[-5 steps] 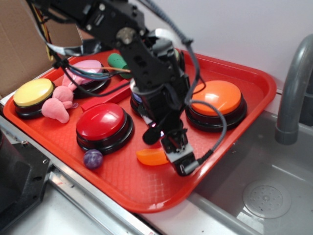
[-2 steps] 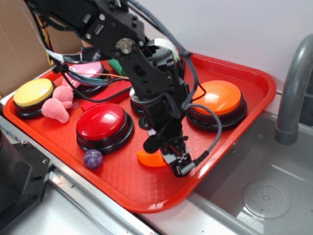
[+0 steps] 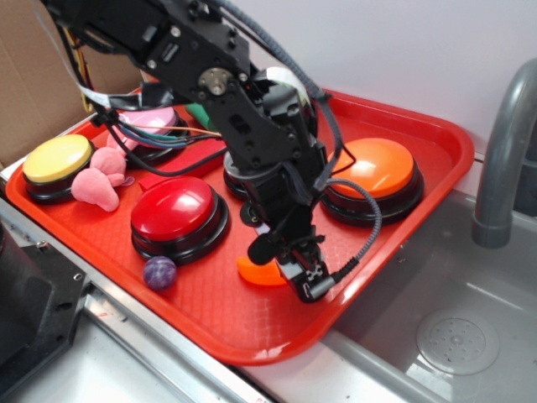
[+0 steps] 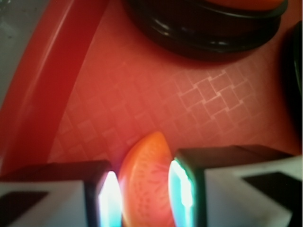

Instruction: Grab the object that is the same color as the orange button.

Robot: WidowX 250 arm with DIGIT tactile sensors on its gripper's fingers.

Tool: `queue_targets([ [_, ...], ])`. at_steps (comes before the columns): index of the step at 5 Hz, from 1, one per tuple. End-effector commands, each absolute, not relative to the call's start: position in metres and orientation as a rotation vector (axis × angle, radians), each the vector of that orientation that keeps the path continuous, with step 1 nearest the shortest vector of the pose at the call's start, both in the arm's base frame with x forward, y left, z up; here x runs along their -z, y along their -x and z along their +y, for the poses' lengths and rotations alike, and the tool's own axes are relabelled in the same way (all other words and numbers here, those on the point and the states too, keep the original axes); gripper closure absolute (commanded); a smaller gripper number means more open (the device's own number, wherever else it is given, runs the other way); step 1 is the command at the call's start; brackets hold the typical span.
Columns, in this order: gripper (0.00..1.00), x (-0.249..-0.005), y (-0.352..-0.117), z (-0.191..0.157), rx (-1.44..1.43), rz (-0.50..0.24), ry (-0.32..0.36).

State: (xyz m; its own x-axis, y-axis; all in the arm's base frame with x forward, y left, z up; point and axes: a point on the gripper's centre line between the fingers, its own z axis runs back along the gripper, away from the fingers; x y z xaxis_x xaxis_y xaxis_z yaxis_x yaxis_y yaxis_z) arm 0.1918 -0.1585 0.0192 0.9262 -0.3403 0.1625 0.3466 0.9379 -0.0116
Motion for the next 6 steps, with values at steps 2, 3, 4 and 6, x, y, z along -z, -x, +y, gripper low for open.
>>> queue_targets([
  [2,1.00,-0.065,-0.217,-0.153,0.239,-0.206,0.063],
  [3,1.00,-0.087,-0.226,-0.142,0.185,-0.257,0.091],
  [4,1.00,-0.116,-0.233,-0.120,0.094,-0.203,0.076],
  [6,1.00,-0.152,-0.221,-0.066,-0.070,-0.229,0.093],
])
